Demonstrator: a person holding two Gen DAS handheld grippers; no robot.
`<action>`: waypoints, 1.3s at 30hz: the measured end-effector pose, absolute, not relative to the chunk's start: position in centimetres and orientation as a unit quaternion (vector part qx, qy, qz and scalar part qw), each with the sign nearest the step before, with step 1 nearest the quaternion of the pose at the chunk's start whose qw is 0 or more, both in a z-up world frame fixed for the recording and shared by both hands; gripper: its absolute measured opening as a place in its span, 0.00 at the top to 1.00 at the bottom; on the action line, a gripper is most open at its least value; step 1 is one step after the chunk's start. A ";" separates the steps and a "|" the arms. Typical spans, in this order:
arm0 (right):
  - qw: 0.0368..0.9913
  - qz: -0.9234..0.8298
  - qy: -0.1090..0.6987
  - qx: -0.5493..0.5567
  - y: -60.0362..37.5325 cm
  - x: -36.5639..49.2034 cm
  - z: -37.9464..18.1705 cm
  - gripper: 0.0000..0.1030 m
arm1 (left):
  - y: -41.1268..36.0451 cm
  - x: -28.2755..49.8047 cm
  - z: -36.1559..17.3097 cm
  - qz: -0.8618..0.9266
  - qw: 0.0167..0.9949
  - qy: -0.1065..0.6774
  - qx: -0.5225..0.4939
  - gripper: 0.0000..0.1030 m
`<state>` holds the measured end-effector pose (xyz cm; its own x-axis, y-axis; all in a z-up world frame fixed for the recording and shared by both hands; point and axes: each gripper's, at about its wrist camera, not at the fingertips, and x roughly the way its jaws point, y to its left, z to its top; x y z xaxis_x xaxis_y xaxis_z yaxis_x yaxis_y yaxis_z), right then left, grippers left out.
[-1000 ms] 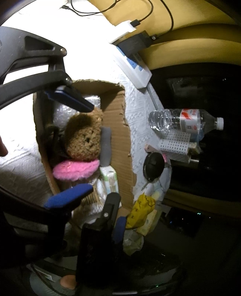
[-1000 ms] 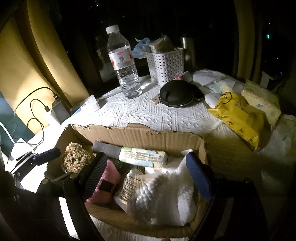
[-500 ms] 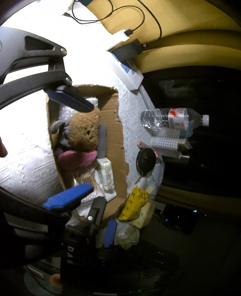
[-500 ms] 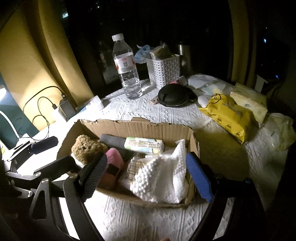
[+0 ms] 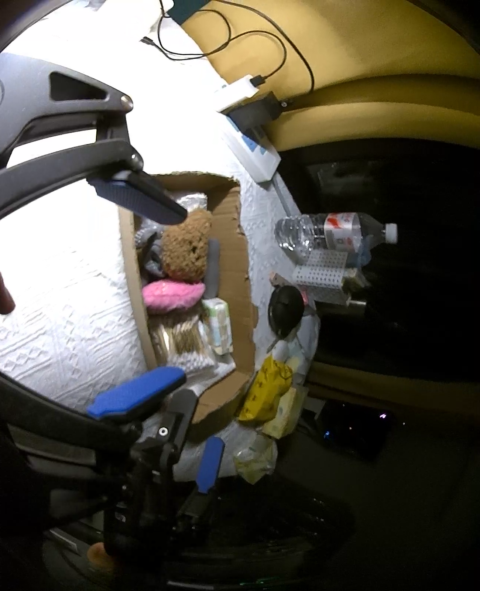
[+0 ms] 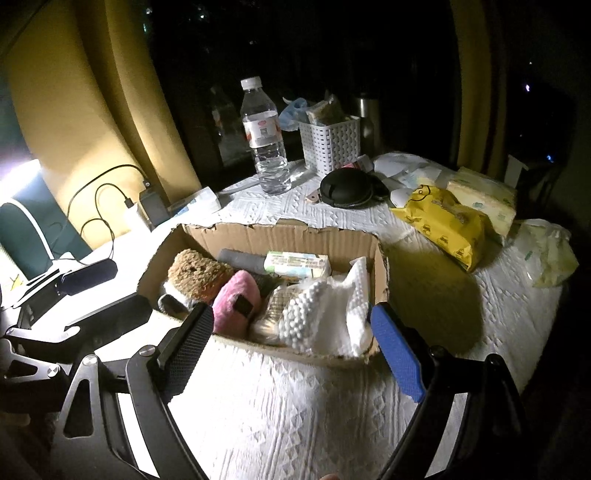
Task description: Organize soft objects
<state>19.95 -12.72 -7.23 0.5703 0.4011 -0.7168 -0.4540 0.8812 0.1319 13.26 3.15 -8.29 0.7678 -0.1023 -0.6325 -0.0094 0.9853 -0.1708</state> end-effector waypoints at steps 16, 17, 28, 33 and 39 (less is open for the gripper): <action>0.897 0.240 0.370 -0.036 -14.1 15.7 -4.6 0.13 | 1.8 9.3 -5.4 -0.030 0.947 0.311 -0.075 0.22; 0.898 0.240 0.368 -0.036 -14.2 15.4 -4.3 0.13 | 1.7 9.0 -5.2 -0.030 0.948 0.308 -0.075 0.22; 0.908 0.236 0.343 -0.043 -14.7 12.6 -1.5 0.14 | 1.6 6.3 -2.3 -0.022 0.953 0.289 -0.084 0.22; 0.913 0.233 0.332 -0.046 -14.9 11.4 0.1 0.14 | 1.6 5.1 -0.8 -0.015 0.956 0.282 -0.079 0.22; 0.917 0.223 0.327 -0.040 -15.6 10.5 2.0 0.13 | 1.5 4.1 0.8 0.000 0.957 0.282 -0.072 0.22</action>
